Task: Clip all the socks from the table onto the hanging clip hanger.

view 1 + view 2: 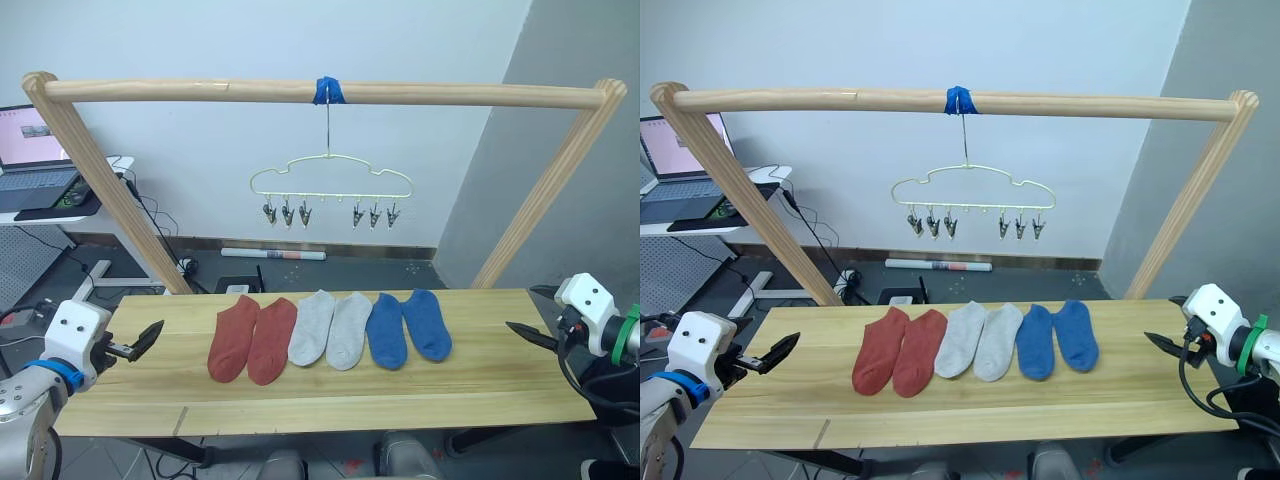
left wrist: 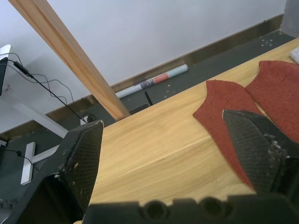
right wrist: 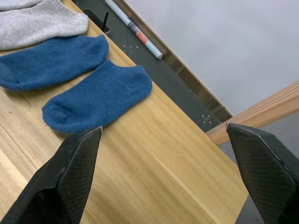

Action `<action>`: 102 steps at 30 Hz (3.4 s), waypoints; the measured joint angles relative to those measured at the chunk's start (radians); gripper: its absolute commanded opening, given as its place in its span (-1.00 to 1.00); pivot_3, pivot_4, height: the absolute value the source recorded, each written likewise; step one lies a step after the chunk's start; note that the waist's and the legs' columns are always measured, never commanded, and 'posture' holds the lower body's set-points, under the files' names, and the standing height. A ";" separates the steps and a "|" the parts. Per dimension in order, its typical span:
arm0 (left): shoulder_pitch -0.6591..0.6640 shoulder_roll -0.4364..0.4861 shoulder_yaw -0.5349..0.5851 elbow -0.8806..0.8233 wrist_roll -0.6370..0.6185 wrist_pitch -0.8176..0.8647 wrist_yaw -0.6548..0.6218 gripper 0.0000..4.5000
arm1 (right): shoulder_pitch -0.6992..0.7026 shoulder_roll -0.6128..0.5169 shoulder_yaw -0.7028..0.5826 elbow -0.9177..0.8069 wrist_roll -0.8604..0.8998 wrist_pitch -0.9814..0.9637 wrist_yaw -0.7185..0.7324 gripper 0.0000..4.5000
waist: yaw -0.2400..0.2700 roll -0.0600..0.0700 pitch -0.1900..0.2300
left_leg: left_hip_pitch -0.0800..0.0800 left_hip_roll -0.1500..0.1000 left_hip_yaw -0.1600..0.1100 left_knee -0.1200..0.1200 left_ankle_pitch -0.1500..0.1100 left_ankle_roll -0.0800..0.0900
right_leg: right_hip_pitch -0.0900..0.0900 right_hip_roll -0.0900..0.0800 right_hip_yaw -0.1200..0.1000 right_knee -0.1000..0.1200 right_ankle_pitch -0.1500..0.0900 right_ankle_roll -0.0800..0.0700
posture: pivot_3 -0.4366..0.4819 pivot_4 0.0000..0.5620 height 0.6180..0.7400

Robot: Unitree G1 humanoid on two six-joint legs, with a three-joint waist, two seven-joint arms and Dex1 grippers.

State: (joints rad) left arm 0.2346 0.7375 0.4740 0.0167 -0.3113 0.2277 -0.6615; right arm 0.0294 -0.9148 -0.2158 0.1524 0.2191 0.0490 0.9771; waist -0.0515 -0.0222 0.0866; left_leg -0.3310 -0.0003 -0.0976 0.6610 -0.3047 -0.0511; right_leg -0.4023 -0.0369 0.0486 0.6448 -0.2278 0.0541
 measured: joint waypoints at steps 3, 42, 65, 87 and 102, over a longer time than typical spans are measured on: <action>-0.009 0.000 0.001 0.022 0.003 -0.017 0.001 1.00 | 0.005 0.001 0.000 0.000 0.000 -0.009 0.000 0.98 | 0.000 0.000 0.000 | 0.000 0.000 0.000 0.000 0.000 0.000 | 0.000 0.000 0.000 0.000 0.000 0.000 | -0.09 -0.96 1.00; -0.466 -0.368 -0.211 -0.083 0.047 -0.115 0.319 1.00 | 0.035 0.159 0.021 -0.737 0.167 0.324 -0.201 0.98 | -0.068 -0.008 0.101 | 0.001 0.000 -0.002 0.001 0.000 0.000 | 0.006 0.000 0.001 -0.001 0.001 0.002 | -0.62 -0.24 1.00; -0.643 -0.398 -0.233 0.123 0.063 -0.167 0.331 -0.18 | -0.094 0.193 0.123 -0.831 0.233 0.461 -0.275 1.00 | -0.088 -0.009 0.162 | -0.016 -0.001 -0.007 0.002 0.000 0.000 | -0.010 -0.001 -0.004 -0.002 0.004 0.007 | -0.66 -0.10 1.00; -0.763 -0.413 -0.256 0.307 0.077 -0.258 0.295 -0.18 | -0.201 0.216 0.163 -0.870 0.246 0.541 -0.310 1.00 | -0.090 -0.012 0.167 | -0.027 -0.001 -0.009 0.003 0.000 0.000 | -0.020 -0.001 -0.005 -0.002 0.007 0.002 | -0.68 -0.12 1.00; -0.800 -0.436 -0.250 0.312 0.076 -0.285 0.335 -0.18 | -0.238 0.229 0.187 -0.866 0.245 0.546 -0.306 1.00 | -0.090 -0.012 0.167 | -0.028 -0.002 -0.009 0.003 0.000 0.000 | -0.020 -0.002 -0.006 -0.002 0.007 0.002 | -0.66 -0.12 1.00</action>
State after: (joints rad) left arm -0.5655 0.3017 0.2242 0.3287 -0.2356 -0.0570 -0.3264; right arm -0.2086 -0.6863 -0.0287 -0.7137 0.4643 0.5946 0.6716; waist -0.1411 -0.0339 0.2538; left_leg -0.3593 -0.0025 -0.1067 0.6639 -0.3046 -0.0513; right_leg -0.4228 -0.0387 0.0430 0.6423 -0.2208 0.0565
